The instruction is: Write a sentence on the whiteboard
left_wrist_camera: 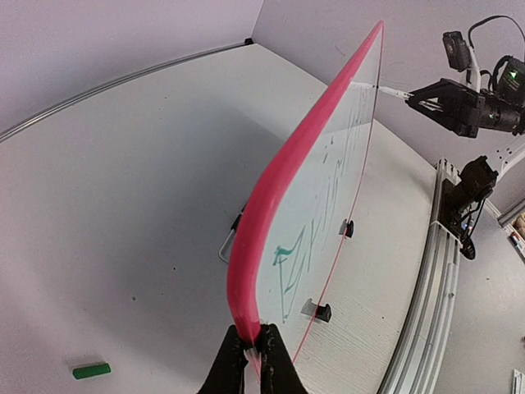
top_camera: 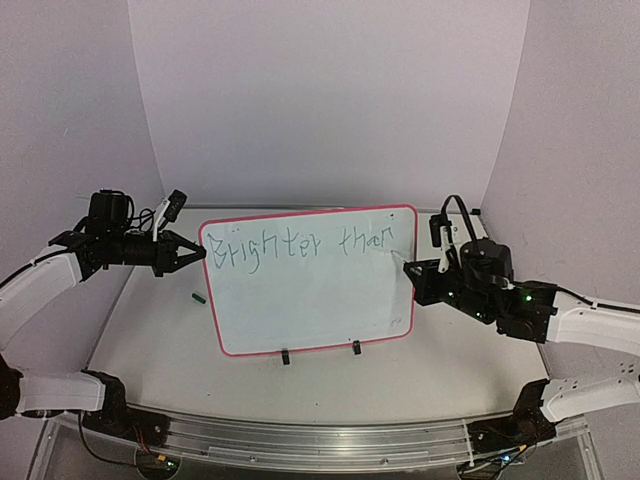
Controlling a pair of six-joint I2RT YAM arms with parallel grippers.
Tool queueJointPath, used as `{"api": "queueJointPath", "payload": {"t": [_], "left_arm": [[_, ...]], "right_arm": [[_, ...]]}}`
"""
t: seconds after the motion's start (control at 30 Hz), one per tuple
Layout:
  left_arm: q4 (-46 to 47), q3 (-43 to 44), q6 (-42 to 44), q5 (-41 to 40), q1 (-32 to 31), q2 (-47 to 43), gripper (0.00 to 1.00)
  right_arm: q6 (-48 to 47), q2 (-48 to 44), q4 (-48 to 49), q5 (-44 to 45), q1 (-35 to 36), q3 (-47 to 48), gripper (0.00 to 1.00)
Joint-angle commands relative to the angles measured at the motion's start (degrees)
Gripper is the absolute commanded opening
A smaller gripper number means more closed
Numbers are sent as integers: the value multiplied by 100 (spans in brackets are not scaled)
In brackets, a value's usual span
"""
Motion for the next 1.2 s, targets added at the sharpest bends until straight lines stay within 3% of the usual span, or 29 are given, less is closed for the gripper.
{"api": "queueJointPath", "payload": {"t": [0.0,0.2,0.7,1.17], "left_arm": [[-429,-17,192,-115,-173,136,0],[-438,-13,193,-129,-173,137,0],[-445,-13,199,-158,-177,136,0],[-447,-21,196,-157,-184,132,0]], "right_arm": [[19,-223,30,-53,-13,13,0],[-232,-285,43,-232,-7,262,0],[-601,278,198,385,-13,769,0],[-420,282,194,425,-10,616,0]]}}
